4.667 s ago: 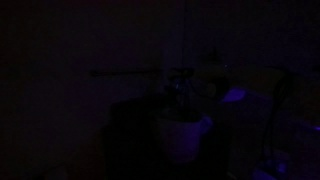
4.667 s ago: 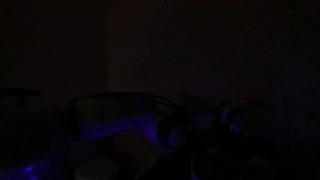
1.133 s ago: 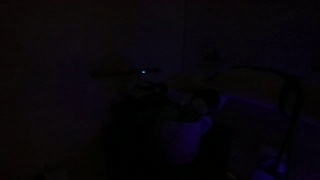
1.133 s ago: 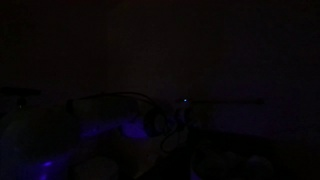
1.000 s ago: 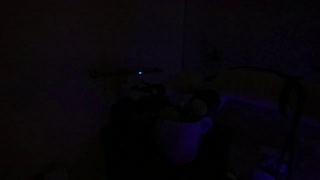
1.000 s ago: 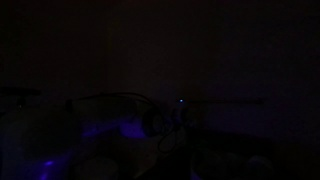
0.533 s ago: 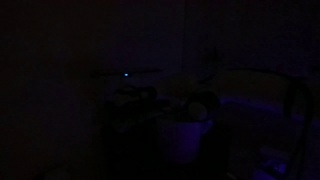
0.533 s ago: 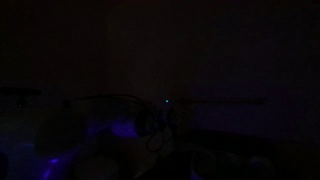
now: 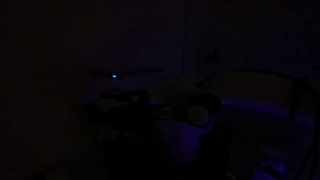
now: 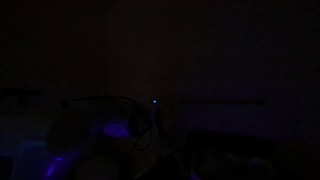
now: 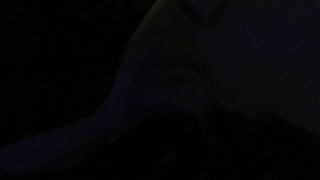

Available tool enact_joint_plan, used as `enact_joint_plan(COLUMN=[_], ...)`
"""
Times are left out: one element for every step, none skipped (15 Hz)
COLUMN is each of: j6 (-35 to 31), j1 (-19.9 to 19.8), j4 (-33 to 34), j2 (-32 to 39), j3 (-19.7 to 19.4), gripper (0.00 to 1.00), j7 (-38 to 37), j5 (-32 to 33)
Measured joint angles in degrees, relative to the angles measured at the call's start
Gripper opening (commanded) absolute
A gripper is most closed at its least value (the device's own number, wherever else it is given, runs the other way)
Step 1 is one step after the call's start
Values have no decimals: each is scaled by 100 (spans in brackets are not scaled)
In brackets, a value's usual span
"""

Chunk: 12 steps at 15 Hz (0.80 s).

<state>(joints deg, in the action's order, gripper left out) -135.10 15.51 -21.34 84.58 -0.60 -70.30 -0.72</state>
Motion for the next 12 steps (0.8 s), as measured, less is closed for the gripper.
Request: enact_joint_plan(j6=[-40, -101, -164, -232, -276, -280, -280, -275, -264, -254, -244, -229], j1=[86, 165, 231, 281, 312, 326, 327, 316, 290, 249, 191, 120], j4=[0, 0, 0, 0, 1, 1, 1, 1, 1, 1, 0, 0], j2=[1, 2, 2, 2, 1, 2, 2, 2, 2, 2, 3, 4], j3=[0, -7, -20, -35, -50, -67, -93, -119, -129, -130, -132, -135], gripper=[9, 9, 9, 9, 9, 9, 9, 9, 9, 9, 9, 9], j7=[-1, -47, -141, -314, -505, -702, -904, -1110, -1289, -1468, -1667, -1866], j5=[0, 0, 0, 0, 0, 0, 0, 0, -1, -9, -15, -23])
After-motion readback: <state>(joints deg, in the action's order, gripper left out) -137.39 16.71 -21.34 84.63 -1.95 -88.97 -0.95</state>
